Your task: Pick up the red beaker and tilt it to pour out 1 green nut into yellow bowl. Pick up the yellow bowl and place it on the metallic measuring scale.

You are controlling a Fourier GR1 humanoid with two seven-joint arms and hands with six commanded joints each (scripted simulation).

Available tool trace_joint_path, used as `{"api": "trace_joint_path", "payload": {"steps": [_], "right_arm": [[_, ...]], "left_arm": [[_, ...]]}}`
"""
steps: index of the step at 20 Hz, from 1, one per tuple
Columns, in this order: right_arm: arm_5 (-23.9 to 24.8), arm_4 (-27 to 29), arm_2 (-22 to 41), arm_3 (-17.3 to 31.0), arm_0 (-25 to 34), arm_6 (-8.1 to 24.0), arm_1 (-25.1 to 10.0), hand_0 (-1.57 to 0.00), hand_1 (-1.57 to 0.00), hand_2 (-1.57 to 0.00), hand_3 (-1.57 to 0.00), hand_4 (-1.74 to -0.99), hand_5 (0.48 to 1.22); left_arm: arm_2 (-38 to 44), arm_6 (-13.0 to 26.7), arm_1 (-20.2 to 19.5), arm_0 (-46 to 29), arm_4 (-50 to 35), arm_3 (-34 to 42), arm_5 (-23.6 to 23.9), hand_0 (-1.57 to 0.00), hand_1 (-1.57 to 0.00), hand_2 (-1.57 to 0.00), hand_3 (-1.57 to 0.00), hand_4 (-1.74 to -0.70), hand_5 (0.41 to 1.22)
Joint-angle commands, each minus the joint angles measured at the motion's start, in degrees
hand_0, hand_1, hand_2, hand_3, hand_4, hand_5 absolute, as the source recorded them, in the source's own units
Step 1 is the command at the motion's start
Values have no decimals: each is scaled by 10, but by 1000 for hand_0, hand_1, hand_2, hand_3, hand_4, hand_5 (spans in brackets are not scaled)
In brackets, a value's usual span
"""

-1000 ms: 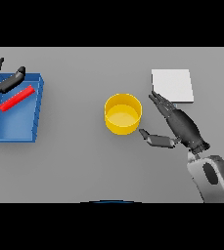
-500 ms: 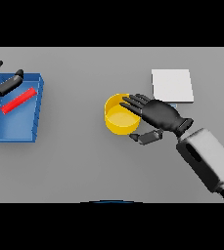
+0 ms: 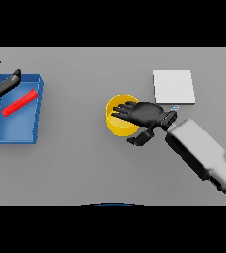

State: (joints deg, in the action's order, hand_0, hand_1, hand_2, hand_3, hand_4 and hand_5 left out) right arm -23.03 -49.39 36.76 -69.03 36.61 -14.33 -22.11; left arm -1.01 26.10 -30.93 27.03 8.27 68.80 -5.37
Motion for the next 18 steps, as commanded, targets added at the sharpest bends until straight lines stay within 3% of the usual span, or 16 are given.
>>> {"api": "trace_joint_path", "payload": {"steps": [1,7,11,12,13,14,15,17,18], "right_arm": [[-5,-5,6,14,10,0,3,1,1,1,1,-1168,673],[-13,-15,23,68,34,0,24,1,1,1,-12,-1188,693],[-15,-18,27,70,31,16,33,-48,-60,-88,-130,-1261,809],[-15,-18,27,67,31,4,28,-193,-183,-189,-215,-1309,891],[-11,-18,28,70,32,0,31,-455,-407,-349,-322,-1363,957],[-11,-16,26,70,33,-6,27,-678,-640,-594,-572,-1435,1010],[-17,-12,23,69,38,-10,27,-857,-826,-789,-679,-1492,1052],[-22,-10,26,59,33,-11,21,-1114,-1094,-1071,-882,-1578,1113],[-21,-9,28,61,34,-8,23,-1205,-1189,-1129,-969,-1611,1135]], "left_arm": [[-2,2,2,-4,0,10,2,1,1,1,1,-805,702],[-4,-1,1,6,6,-13,-2,1,1,1,1,-792,708],[-4,5,1,9,4,-9,-4,1,1,1,1,-791,712],[-3,5,0,13,7,-16,-3,1,1,1,1,-791,711],[-5,-1,0,12,9,-15,-2,1,1,1,1,-789,710],[-4,-3,1,6,7,-13,-1,1,1,1,1,-788,710],[-4,-4,4,10,7,-20,-1,1,1,1,1,-788,710],[-3,-7,-1,7,6,-10,-2,1,1,1,1,-787,707],[-5,-6,-1,8,7,-8,-2,1,1,1,1,-785,709]]}}
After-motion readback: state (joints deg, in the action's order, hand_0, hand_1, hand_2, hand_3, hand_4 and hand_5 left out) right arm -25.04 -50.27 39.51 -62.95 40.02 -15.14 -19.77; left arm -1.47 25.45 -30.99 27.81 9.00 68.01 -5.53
